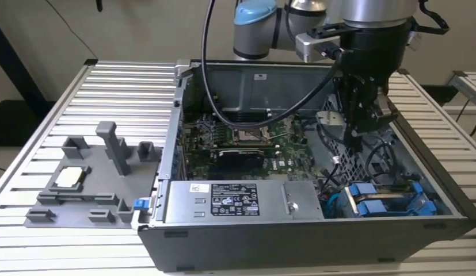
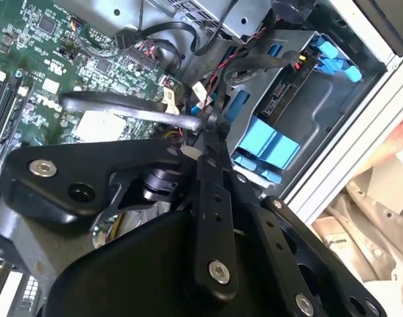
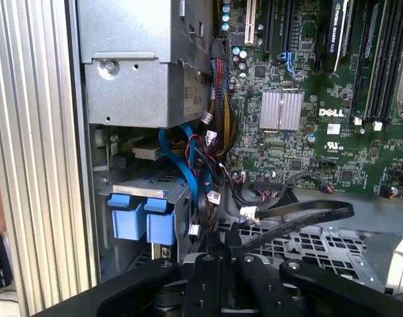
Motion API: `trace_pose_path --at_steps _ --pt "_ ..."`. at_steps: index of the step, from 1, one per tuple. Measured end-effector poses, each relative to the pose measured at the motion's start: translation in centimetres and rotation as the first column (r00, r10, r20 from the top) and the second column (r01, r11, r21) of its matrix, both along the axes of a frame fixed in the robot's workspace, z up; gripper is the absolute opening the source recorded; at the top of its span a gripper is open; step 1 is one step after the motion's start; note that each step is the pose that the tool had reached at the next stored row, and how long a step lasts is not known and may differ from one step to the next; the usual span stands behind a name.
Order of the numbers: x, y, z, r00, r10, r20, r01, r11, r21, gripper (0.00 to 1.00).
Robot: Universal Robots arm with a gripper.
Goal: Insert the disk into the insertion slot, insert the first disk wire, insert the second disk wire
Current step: 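Insert the second disk wire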
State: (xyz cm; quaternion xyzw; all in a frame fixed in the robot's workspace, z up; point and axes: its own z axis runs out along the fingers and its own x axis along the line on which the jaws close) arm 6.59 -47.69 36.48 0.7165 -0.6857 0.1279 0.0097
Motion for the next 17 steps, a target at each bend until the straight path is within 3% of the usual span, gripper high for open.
trace_pose_path --at_steps 1,7,10,12,13,17 --pt "0.0 0.0 0.0 1.0 0.0 0.0 0.0 1.0 0.0001 0.12" --pt "0.0 0.0 0.16 1.0 0.0 0.0001 0.0 1.0 -0.0005 0.12" --pt "0.0 0.0 0.41 1.0 0.001 0.0001 -0.001 1.0 -0.0036 0.26" --pt "-0.01 0.0 0.4 1.0 0.003 0.0017 -0.003 1.0 -0.0056 0.26" --pt "-0.01 0.0 0.34 1.0 0.005 0.0041 -0.005 1.0 -0.0058 0.32" --pt "0.0 0.0 0.21 0.9998 0.015 0.012 -0.015 0.9999 -0.0063 0.32"
